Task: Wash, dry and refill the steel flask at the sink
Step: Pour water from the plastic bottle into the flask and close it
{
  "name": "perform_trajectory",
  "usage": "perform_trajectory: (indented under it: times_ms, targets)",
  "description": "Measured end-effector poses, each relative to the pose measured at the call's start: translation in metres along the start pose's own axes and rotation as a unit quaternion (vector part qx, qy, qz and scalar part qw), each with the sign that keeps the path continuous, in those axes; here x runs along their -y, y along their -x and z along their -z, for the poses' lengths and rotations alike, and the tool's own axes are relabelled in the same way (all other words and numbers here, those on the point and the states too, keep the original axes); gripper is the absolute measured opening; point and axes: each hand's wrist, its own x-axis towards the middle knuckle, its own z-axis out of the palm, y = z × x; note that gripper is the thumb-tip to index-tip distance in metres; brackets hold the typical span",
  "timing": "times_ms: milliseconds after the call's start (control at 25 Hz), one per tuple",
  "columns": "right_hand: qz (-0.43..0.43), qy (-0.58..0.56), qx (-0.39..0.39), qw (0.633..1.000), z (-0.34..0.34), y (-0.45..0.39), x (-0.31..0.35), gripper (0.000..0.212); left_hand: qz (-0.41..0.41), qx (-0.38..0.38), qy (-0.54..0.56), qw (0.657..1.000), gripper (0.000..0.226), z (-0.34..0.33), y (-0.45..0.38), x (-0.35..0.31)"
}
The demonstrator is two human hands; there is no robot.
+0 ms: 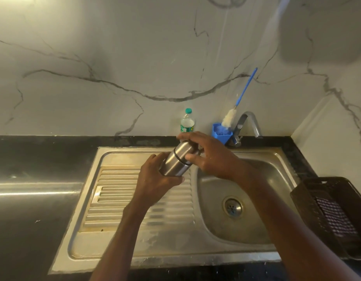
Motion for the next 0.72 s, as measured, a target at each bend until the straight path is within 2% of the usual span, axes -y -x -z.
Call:
perform_trajectory:
  times_ms: [80,160,200,280,360,400,480,560,600,680,720]
  targets:
    - [-0.006,0.056,-0.043,0.997,-0.001,0.001,-0.002,0.039,-0.004,-0.001,-0.001,1.000,0.074,-0.003,-0.001,-0.006]
    - [-0.055,0.110,-0.071,0.990,0.002,-0.001,0.001,0.053,-0.008,0.006,-0.006,1.000,0.075,-0.007,-0.002,-0.008]
    - [-0.064,0.103,-0.061,0.991,0.006,-0.001,0.000,0.060,-0.009,0.009,-0.007,1.000,0.075,-0.009,-0.001,-0.008]
    - [-0.031,0.027,-0.016,0.999,0.017,0.004,-0.006,0.047,-0.012,0.008,-0.006,1.000,0.074,-0.011,0.000,-0.010]
    - [0.011,-0.002,0.012,1.000,0.024,0.009,-0.012,0.040,-0.007,0.005,-0.002,1.000,0.073,-0.016,0.001,-0.013]
    - [0.012,0.006,-0.001,1.000,0.022,0.011,-0.015,0.037,-0.001,0.003,0.004,1.000,0.073,-0.019,0.001,-0.015]
    - [-0.031,0.036,-0.080,0.996,0.008,0.008,-0.015,0.033,0.009,-0.001,0.021,1.000,0.074,-0.023,0.003,-0.021]
    - [-0.072,0.078,-0.124,0.987,0.001,0.004,-0.015,0.047,0.008,0.007,0.018,1.000,0.073,-0.026,0.005,-0.024]
    - [-0.074,0.080,-0.101,0.989,0.002,0.004,-0.017,0.046,0.006,0.011,0.011,1.000,0.073,-0.026,0.006,-0.024]
    - [-0.026,0.031,-0.010,0.999,0.008,0.007,-0.022,0.038,0.018,0.008,0.013,1.000,0.073,-0.024,0.009,-0.023]
    - [0.004,0.021,0.009,1.000,0.010,0.009,-0.024,0.039,0.027,0.007,0.018,0.999,0.072,-0.023,0.010,-0.023]
